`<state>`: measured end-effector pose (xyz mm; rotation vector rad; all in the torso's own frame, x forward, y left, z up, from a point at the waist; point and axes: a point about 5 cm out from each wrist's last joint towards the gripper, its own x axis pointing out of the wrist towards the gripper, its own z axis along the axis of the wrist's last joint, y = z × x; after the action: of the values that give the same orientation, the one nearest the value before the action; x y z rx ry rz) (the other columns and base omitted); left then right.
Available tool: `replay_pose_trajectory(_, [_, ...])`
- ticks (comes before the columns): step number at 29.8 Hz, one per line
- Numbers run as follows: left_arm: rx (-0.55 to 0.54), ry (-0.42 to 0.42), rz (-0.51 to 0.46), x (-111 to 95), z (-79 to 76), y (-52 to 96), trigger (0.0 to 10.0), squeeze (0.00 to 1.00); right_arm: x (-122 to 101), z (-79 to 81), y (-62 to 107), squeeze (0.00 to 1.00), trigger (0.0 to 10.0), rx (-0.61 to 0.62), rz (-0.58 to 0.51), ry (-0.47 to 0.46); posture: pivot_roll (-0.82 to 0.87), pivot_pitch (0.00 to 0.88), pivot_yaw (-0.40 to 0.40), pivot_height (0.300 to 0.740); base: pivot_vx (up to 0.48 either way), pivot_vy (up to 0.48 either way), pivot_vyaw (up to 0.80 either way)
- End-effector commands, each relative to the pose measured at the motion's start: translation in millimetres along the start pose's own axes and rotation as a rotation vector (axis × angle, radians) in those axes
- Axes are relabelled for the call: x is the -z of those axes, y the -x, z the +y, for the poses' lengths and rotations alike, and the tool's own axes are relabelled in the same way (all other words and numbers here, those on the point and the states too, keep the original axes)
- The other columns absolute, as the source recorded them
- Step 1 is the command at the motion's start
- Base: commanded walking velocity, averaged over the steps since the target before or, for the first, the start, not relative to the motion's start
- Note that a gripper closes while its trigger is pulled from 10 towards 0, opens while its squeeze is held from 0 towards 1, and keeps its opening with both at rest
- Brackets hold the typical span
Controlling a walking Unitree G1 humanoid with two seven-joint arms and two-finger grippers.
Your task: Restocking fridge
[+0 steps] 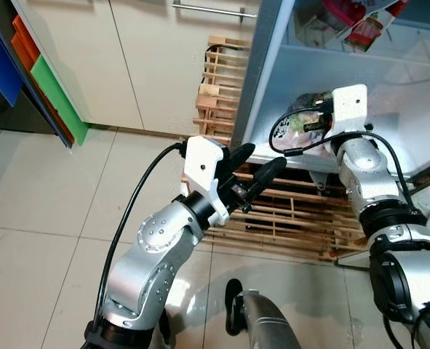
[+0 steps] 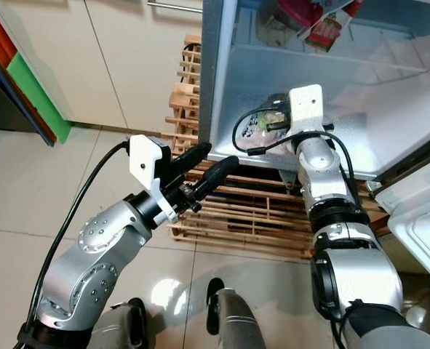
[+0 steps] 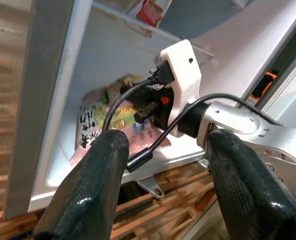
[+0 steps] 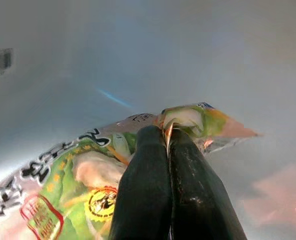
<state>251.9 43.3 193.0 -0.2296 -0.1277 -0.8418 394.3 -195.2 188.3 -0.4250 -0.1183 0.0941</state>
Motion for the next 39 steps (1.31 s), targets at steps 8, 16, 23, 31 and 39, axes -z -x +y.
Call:
replay_pose_trajectory(8, [-0.02, -0.002, 0.007, 0, -6.3, 3.0, 10.0, 0.0, -12, -6.5, -0.7, 0.0, 0.0, -0.114, -0.092, 0.476, -0.05, 0.334, -0.08, 0.74, 0.0, 0.0, 0.0])
replay_pose_trajectory(16, [-0.036, 0.009, 0.012, 0, -10.7, 1.1, 10.0, 0.0, -13, -5.5, 0.3, 0.0, 0.0, -0.191, -0.133, 0.755, -0.06, 0.339, -0.078, 0.74, 0.0, 0.0, 0.0])
replay_pose_trajectory(23, [-0.013, 0.037, 0.019, 2, -19.9, 2.0, 10.0, 0.0, -16, -18.1, -1.2, 0.0, 10.0, -0.136, -0.153, 0.906, -0.06, 0.341, -0.075, 0.74, 0.0, 0.0, 0.0])
replay_pose_trajectory(31, [-0.015, 0.018, 0.032, 6, -22.1, 1.9, 10.0, 0.0, -23, -27.0, -3.7, 1.0, 10.0, -0.066, -0.176, 0.964, -0.06, 0.343, -0.085, 0.74, 0.0, 0.0, 0.0])
replay_pose_trajectory(39, [-0.016, 0.007, 0.039, 5, -21.6, 2.9, 10.0, 0.0, -17, -27.2, -3.3, 1.0, 10.0, -0.017, -0.173, 1.027, -0.07, 0.353, -0.083, 0.74, 0.0, 0.0, 0.0])
